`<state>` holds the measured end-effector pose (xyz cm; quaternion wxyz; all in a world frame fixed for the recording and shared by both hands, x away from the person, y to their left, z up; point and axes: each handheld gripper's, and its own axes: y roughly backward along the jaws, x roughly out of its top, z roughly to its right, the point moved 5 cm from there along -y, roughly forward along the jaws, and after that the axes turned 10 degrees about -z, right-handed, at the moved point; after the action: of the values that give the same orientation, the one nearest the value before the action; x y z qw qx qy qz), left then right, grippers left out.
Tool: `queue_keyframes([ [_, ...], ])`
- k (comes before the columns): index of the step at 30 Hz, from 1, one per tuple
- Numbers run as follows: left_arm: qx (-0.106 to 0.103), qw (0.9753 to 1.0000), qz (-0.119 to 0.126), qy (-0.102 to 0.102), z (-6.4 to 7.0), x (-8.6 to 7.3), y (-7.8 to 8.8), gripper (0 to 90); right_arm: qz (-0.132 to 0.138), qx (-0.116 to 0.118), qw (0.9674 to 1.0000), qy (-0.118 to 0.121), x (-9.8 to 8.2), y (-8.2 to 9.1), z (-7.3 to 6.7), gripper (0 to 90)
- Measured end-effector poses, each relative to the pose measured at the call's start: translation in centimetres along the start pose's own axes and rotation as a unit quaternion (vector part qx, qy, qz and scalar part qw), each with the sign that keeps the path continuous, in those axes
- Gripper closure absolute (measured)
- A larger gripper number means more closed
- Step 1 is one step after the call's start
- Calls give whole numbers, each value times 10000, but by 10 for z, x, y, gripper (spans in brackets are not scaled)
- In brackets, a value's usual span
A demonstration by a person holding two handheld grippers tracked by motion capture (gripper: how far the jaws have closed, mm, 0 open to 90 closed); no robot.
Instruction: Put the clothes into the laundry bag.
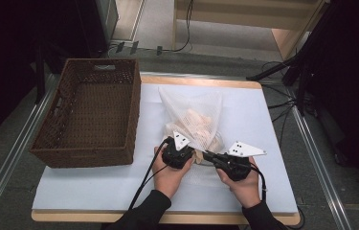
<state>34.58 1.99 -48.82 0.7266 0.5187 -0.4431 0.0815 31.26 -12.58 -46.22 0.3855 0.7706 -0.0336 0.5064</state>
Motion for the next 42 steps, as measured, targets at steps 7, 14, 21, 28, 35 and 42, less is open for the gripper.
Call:
queue_keyframes([
  [7,-331,9991,-83,-267,3,-6,27,507,32,-39,9999,-117,-1,1,6,894],
  [14,-540,9981,-5,-293,5,-15,51,489,31,-44,9999,-130,0,0,6,894],
  [21,-982,9929,-305,-603,22,-26,48,866,40,-56,9999,-131,0,0,7,894],
  [28,-600,9962,-514,-379,17,-16,13,900,-8,-37,9999,-110,-2,-2,4,894],
  [35,-584,9964,-567,-234,10,-10,-9,887,-171,-104,9996,-220,-10,-9,5,894],
  [42,-740,9958,-447,-307,13,-9,-9,882,-185,-156,9993,-277,-11,-11,5,893],
])
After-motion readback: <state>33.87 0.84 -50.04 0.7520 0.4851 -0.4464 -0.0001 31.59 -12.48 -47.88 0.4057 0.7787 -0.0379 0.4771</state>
